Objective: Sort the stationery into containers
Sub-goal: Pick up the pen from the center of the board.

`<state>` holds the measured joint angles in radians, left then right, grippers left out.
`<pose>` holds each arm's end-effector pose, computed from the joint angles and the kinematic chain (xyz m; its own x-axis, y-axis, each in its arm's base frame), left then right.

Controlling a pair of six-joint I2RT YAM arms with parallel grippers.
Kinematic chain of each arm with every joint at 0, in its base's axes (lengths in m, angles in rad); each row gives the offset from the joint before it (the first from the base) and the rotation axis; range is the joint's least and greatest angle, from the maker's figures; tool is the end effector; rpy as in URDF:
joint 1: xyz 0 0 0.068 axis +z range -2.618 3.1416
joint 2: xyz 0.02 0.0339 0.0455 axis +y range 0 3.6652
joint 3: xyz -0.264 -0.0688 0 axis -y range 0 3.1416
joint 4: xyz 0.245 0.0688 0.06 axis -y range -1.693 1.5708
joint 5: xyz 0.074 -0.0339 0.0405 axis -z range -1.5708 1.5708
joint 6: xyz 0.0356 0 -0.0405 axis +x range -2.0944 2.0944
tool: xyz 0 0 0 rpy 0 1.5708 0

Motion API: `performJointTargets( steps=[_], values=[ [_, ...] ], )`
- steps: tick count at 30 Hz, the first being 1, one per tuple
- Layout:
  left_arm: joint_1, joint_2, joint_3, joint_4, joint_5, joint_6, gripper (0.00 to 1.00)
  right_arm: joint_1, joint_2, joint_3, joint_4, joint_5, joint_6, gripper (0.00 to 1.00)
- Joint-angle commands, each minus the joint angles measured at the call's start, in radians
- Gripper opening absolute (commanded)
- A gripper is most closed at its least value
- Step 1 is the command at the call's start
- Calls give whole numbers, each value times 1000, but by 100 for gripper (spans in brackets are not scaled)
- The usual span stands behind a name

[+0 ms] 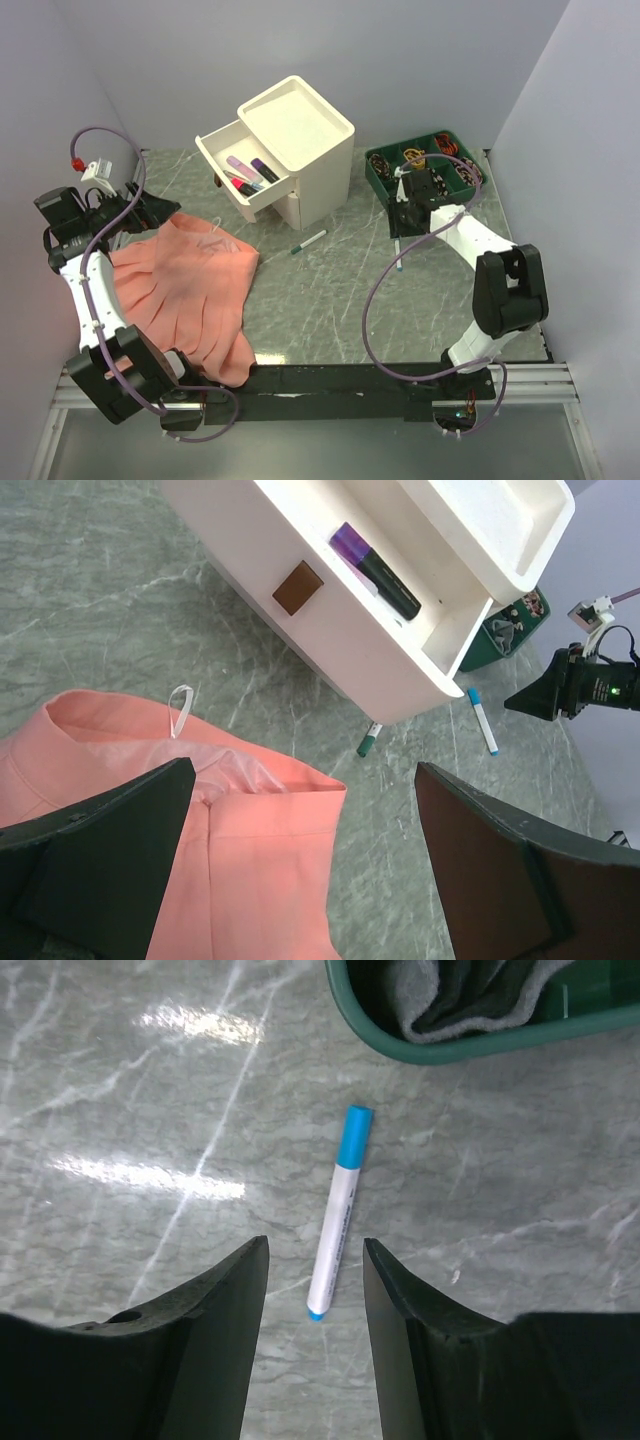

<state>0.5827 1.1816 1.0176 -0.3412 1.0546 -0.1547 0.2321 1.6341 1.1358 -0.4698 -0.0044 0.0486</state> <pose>0.2270 0.1125 0.3326 -0.4554 -0.3912 -0.7998 0.2972 0.7800 -0.5507 0.3335 0.0790 0.2223 -0.8121 -0.1420 -0.5660 -0.1932 0.9807 0.0312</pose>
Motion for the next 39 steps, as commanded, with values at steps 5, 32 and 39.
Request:
performJointTargets(
  steps=[5, 32, 39],
  values=[
    [-1, -39, 4, -13, -8, -3, 99, -36, 67, 38, 31, -23, 39, 49],
    [-3, 18, 9, 19, -50, -13, 100, -54, 224, 67, -19, -60, 17, 4],
    [-1, 16, -8, 57, -38, -25, 99, 67, 6, 149, -151, -227, 96, 0]
  ],
)
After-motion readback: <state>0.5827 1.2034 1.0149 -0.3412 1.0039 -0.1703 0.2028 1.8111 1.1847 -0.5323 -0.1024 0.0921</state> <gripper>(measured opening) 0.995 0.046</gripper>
